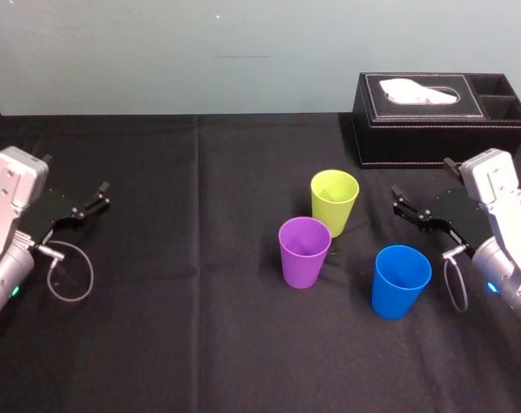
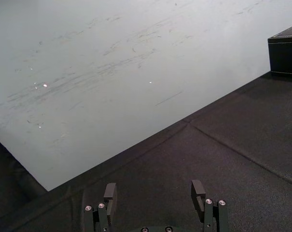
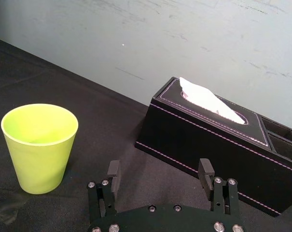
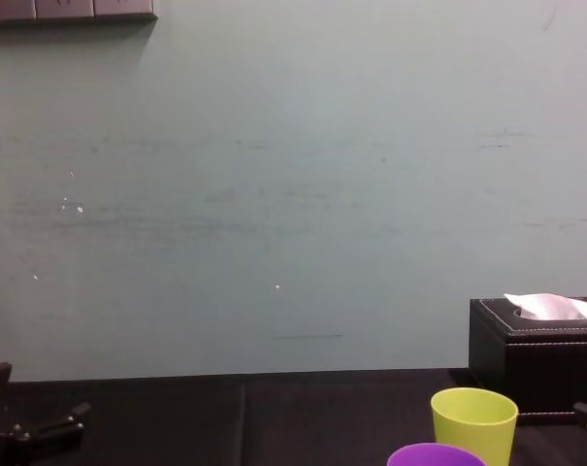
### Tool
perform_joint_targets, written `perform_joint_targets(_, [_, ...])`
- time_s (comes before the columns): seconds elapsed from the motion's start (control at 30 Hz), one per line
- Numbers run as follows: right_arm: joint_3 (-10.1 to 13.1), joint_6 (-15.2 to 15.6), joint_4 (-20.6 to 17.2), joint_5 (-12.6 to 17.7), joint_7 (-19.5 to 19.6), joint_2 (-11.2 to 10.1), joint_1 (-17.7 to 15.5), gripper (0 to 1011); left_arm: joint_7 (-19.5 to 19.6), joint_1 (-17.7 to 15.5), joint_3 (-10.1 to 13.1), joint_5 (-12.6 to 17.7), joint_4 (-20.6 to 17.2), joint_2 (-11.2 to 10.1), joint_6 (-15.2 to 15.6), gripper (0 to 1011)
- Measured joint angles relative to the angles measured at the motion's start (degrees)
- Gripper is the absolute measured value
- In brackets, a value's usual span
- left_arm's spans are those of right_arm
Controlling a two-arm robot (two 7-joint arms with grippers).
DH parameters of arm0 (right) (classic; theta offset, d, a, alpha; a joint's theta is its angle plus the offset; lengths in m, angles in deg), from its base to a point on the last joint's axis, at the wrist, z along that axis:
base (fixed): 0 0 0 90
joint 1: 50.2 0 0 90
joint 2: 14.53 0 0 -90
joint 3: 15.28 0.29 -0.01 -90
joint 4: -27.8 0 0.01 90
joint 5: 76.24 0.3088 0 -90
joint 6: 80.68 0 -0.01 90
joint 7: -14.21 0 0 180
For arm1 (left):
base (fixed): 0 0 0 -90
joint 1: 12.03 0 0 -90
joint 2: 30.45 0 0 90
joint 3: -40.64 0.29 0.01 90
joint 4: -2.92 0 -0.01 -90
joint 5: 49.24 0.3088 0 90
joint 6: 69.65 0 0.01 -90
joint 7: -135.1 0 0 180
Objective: Stack the three plastic cups sequentially using one hand.
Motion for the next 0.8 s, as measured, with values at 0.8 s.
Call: perform_joint_targets(0.8, [0.0, 0.0, 0.0, 0.0, 0.0, 0.0, 0.0, 1004, 0.0, 0.0, 0.0, 0.0, 0.0, 0.0, 0.0, 1011])
